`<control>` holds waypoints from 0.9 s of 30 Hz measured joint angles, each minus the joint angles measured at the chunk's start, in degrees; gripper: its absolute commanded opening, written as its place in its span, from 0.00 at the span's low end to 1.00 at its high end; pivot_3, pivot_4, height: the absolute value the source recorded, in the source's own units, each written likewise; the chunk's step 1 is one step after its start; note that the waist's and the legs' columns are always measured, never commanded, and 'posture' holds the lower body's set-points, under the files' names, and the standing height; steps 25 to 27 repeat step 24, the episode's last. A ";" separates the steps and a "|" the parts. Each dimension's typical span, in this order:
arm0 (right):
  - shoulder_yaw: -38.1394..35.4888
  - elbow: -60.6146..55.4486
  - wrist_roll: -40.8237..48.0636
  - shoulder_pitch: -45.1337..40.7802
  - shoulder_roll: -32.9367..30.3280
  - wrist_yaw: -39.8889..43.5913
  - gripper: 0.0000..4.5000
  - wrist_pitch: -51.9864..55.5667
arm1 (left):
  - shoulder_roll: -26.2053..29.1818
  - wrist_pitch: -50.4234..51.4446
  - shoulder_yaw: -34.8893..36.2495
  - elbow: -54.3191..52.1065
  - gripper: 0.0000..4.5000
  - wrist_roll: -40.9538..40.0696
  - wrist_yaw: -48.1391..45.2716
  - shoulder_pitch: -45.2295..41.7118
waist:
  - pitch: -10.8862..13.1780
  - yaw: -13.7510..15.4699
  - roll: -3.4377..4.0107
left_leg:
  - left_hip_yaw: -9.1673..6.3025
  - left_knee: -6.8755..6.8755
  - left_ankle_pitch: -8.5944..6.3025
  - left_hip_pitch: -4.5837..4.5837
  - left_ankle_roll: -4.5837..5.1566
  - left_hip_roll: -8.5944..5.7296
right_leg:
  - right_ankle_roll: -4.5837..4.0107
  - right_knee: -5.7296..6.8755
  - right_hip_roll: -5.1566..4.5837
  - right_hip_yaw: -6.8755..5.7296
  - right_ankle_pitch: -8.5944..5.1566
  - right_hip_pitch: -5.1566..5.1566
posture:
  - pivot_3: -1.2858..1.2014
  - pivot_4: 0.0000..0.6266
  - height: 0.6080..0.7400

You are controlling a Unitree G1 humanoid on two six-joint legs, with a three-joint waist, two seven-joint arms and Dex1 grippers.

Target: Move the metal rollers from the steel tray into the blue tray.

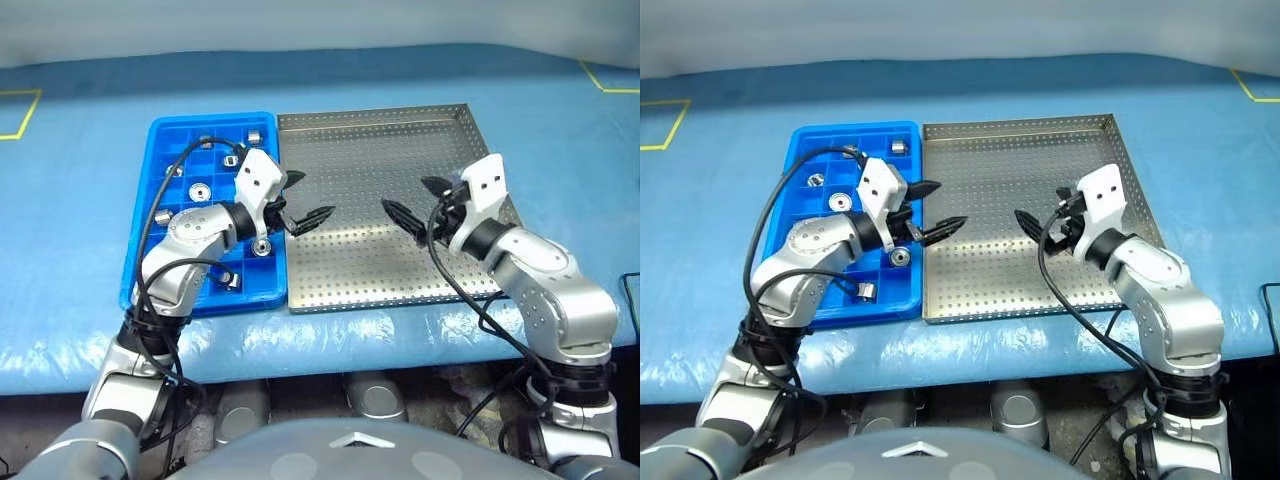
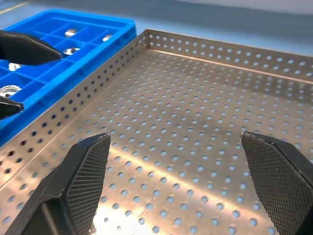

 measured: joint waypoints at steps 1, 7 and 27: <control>-0.26 -0.52 0.75 0.67 -0.46 0.70 1.00 -0.01 | 0.42 0.00 0.00 -0.17 0.98 0.00 -0.39 0.48 | 0.00 -0.01 0.00 | 0.00 0.01 0.00 0.00 0.00 0.00 | 0.09 0.00 0.00 0.00 -0.05 0.00 | 0.45 0.24 1.00; -0.41 -1.16 1.97 1.67 -3.04 3.16 1.00 -1.31 | 4.31 0.04 0.96 -2.71 0.98 0.19 -1.15 2.80 | 0.00 0.15 -0.01 | 0.01 0.19 0.00 0.07 0.00 0.00 | 0.22 0.01 0.00 0.00 -0.09 0.13 | 0.46 0.24 1.00; 0.55 0.28 1.83 0.27 -3.73 2.40 1.00 -2.58 | 4.58 0.49 1.23 -5.53 0.98 0.02 -0.97 4.25 | 0.00 1.63 0.00 | 0.01 0.17 0.00 0.06 0.00 -0.01 | 0.22 0.00 -0.01 0.00 -0.09 0.14 | 0.46 0.24 1.00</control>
